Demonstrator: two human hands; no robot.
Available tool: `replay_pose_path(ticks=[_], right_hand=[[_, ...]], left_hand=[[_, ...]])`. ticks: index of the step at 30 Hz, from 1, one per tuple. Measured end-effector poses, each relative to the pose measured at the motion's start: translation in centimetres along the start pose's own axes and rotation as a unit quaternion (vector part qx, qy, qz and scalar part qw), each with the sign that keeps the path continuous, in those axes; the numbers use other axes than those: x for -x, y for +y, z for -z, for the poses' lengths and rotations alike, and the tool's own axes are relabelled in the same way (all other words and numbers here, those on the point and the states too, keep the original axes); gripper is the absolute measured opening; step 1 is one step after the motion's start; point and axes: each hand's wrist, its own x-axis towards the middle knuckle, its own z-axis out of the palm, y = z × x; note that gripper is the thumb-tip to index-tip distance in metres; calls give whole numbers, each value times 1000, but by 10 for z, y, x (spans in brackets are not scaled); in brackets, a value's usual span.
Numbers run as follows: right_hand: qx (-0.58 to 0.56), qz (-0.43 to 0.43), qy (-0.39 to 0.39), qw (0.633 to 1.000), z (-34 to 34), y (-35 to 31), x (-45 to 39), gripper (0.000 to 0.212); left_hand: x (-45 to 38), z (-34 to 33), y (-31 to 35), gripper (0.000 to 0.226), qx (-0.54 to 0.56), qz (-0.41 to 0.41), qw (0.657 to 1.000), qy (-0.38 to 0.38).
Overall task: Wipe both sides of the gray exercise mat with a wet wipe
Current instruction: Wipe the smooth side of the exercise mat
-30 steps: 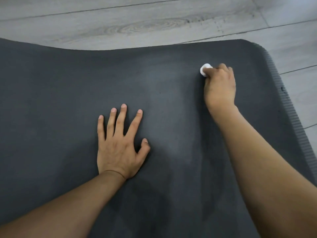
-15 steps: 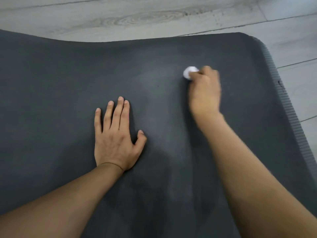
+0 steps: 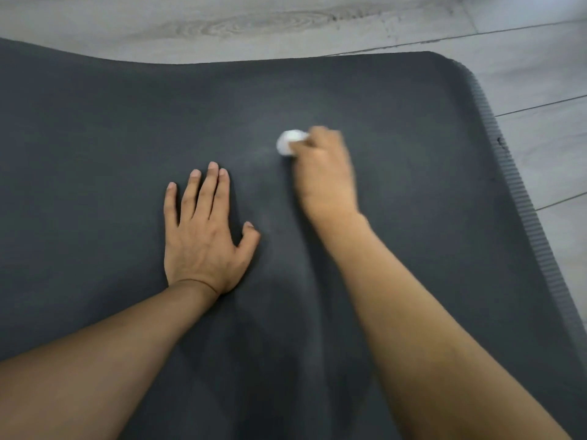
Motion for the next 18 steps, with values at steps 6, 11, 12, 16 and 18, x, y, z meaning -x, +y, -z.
replay_pose_path(ticks=[6, 11, 12, 16, 18], right_hand=[[62, -137, 53, 987, 32, 79, 27, 29], [56, -128, 83, 987, 30, 77, 24, 28], [60, -126, 86, 987, 31, 79, 25, 28], [15, -125, 80, 989, 33, 78, 25, 30], [6, -129, 71, 989, 33, 78, 27, 29]], left_hand=[[1, 0, -1, 81, 6, 4, 1000, 4], [16, 13, 3, 55, 37, 4, 999, 22], [33, 15, 3, 52, 37, -4, 999, 23], [145, 21, -19, 65, 25, -7, 999, -37], [173, 22, -30, 68, 14, -10, 999, -50]])
